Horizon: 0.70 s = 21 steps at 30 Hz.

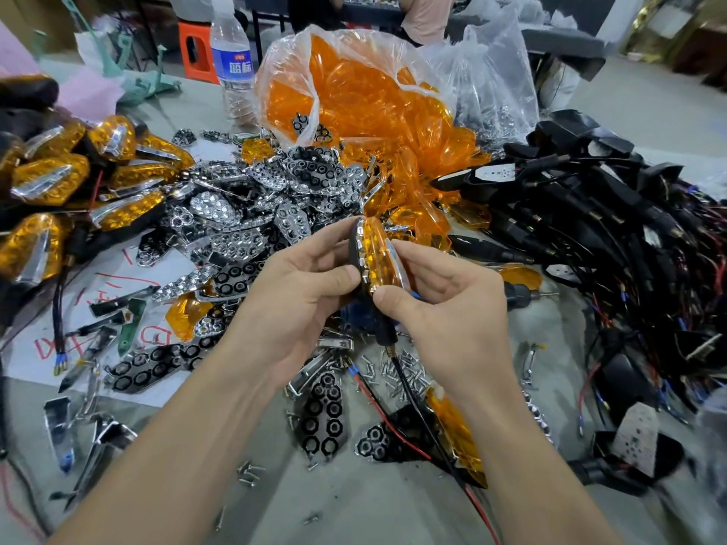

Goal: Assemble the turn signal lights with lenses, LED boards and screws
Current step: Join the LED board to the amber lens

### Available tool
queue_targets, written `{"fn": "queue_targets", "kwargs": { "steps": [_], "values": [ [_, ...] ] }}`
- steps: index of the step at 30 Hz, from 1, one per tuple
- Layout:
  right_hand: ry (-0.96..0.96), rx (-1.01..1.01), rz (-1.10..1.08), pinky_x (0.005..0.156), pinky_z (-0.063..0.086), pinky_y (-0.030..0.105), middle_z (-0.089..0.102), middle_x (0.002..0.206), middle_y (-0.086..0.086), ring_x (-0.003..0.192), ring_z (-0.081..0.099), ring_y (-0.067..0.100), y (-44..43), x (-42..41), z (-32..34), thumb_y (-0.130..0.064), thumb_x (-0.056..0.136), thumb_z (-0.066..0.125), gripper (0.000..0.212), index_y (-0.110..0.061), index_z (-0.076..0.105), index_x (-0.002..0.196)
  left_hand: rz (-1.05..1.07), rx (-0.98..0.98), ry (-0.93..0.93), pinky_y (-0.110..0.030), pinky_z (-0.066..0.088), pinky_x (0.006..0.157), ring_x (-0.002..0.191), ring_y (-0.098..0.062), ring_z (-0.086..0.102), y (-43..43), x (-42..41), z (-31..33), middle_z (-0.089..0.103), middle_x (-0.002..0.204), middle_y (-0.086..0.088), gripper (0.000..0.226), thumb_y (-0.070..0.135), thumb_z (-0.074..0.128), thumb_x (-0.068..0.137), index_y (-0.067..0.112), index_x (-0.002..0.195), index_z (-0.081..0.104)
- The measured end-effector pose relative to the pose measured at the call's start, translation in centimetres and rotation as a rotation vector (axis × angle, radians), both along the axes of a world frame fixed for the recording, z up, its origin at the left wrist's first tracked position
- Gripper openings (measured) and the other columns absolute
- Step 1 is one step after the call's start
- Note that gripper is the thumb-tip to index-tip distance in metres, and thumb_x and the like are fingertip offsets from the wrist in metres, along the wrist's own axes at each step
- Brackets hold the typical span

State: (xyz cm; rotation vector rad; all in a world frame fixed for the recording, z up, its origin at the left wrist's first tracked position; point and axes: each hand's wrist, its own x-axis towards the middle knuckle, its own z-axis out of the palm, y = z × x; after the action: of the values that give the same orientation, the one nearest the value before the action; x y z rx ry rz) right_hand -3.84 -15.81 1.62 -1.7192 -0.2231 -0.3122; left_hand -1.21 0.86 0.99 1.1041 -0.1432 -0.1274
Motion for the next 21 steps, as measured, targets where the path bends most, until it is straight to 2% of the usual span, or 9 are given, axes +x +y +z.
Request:
{"fn": "queue_targets", "kwargs": {
  "steps": [3, 5, 6, 7, 9, 12, 16, 21],
  "values": [
    [-0.032, -0.062, 0.002, 0.084, 0.057, 0.014, 0.076, 0.096, -0.031, 0.097, 0.073, -0.005, 0.0, -0.1, 0.1, 0.005, 0.076, 0.083, 0.058, -0.046, 0.075, 0.101, 0.008, 0.03, 0.002, -0.029, 0.061, 0.079, 0.095, -0.019, 0.073, -0.1, 0.0, 0.1, 0.077, 0.11, -0.008, 0.057, -0.01, 0.06, 0.08, 0.01, 0.133, 0.066],
    [-0.054, -0.129, -0.002, 0.075, 0.057, 0.012, 0.074, 0.093, -0.034, 0.096, 0.072, -0.006, 0.2, -0.3, 0.3, 0.0, 0.076, 0.081, 0.064, -0.061, 0.071, 0.088, 0.023, 0.062, 0.009, -0.029, 0.061, 0.083, 0.097, -0.018, 0.073, -0.2, -0.1, 0.0, 0.078, 0.111, -0.007, 0.056, -0.019, 0.053, 0.086, 0.012, 0.131, 0.066],
    [-0.062, -0.159, -0.011, 0.075, 0.057, 0.014, 0.072, 0.095, -0.036, 0.098, 0.071, -0.006, 0.4, -0.4, 0.3, -0.005, 0.076, 0.08, 0.063, -0.065, 0.07, 0.091, 0.026, 0.077, 0.009, -0.028, 0.061, 0.083, 0.098, -0.017, 0.073, -0.3, -0.1, 0.0, 0.078, 0.111, -0.006, 0.056, -0.021, 0.05, 0.088, 0.013, 0.129, 0.067],
    [-0.067, -0.174, -0.02, 0.078, 0.057, 0.013, 0.07, 0.096, -0.041, 0.099, 0.07, -0.009, 0.6, -0.4, 0.3, -0.01, 0.075, 0.079, 0.063, -0.066, 0.069, 0.101, 0.025, 0.09, 0.005, -0.027, 0.06, 0.081, 0.098, -0.016, 0.073, -0.3, -0.1, 0.0, 0.078, 0.111, -0.005, 0.056, -0.022, 0.049, 0.089, 0.014, 0.128, 0.067],
    [-0.055, -0.174, -0.027, 0.088, 0.055, 0.016, 0.064, 0.099, -0.049, 0.103, 0.067, -0.013, 0.7, -0.5, 0.2, -0.017, 0.074, 0.077, 0.064, -0.057, 0.063, 0.122, 0.018, 0.104, -0.006, -0.025, 0.059, 0.079, 0.098, -0.015, 0.073, -0.3, -0.1, 0.1, 0.078, 0.112, -0.006, 0.056, -0.022, 0.048, 0.09, 0.014, 0.129, 0.067],
    [-0.048, -0.174, -0.027, 0.092, 0.057, 0.025, 0.066, 0.105, -0.045, 0.107, 0.069, -0.007, 0.7, -0.6, 0.2, -0.017, 0.074, 0.076, 0.065, -0.044, 0.064, 0.132, 0.008, 0.115, -0.029, -0.026, 0.06, 0.084, 0.101, -0.016, 0.072, -0.1, -0.1, 0.2, 0.077, 0.115, -0.007, 0.057, -0.023, 0.048, 0.091, 0.013, 0.131, 0.067],
    [-0.048, -0.192, -0.042, 0.091, 0.062, 0.038, 0.071, 0.112, -0.034, 0.102, 0.074, 0.014, 0.9, -0.7, 0.2, -0.016, 0.076, 0.075, 0.064, -0.039, 0.067, 0.135, 0.013, 0.144, -0.055, -0.023, 0.058, 0.084, 0.104, -0.016, 0.073, -0.3, -0.5, 0.3, 0.078, 0.116, -0.008, 0.058, -0.024, 0.048, 0.09, 0.013, 0.132, 0.066],
    [-0.066, -0.204, -0.062, 0.085, 0.063, 0.032, 0.07, 0.102, -0.041, 0.098, 0.074, 0.017, 1.0, -0.9, 0.3, -0.005, 0.076, 0.077, 0.064, -0.042, 0.071, 0.128, 0.06, 0.11, -0.057, -0.031, 0.061, 0.085, 0.102, -0.022, 0.074, -0.4, -1.0, 0.4, 0.078, 0.113, -0.009, 0.047, -0.014, 0.058, 0.091, 0.014, 0.126, 0.071]
  ]
}}
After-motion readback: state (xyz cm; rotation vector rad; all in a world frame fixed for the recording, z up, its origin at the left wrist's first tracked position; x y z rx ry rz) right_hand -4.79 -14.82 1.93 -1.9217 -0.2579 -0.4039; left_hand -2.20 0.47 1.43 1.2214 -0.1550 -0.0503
